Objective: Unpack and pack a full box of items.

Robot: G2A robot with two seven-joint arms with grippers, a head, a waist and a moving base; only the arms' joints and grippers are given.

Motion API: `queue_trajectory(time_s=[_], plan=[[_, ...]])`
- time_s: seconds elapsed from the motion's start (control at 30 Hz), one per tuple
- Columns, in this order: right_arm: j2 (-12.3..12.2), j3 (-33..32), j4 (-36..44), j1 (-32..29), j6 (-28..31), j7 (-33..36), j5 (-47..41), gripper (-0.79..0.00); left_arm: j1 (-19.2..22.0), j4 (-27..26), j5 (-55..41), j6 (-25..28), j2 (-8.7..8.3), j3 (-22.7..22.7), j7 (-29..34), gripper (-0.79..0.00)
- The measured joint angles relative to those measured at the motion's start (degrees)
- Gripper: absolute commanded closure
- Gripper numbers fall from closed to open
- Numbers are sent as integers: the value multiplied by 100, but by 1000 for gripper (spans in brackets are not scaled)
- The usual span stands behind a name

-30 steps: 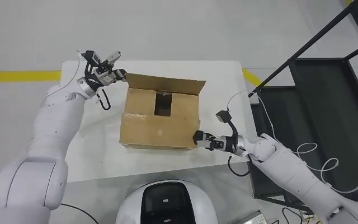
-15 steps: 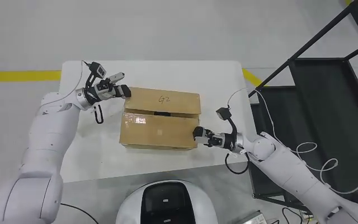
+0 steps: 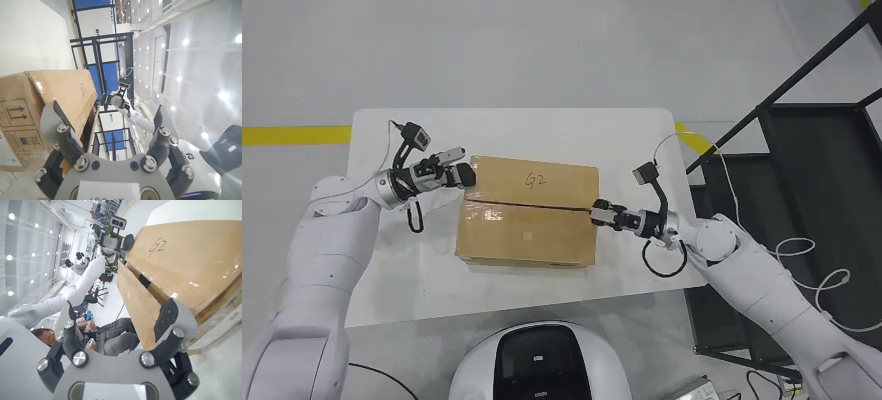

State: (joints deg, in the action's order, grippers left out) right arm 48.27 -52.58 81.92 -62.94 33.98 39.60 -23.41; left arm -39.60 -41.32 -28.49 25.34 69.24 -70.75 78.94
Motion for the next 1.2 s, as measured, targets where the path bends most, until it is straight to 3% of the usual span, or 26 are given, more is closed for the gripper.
queue_trajectory(time_s=[0.33, 0.67, 1.2], plan=[[319, 372, -609, 647, -354, 385, -396, -785, -212, -347, -146, -17, -142, -211, 17, -785], [561, 596, -967, 1011, -746, 433, -209, -785, -631, -724, -956, -97, -332, -846, 97, -785], [683, 602, -1054, 1083, -777, 565, -143, -785, -649, -735, -987, -87, -341, -880, 87, -785]])
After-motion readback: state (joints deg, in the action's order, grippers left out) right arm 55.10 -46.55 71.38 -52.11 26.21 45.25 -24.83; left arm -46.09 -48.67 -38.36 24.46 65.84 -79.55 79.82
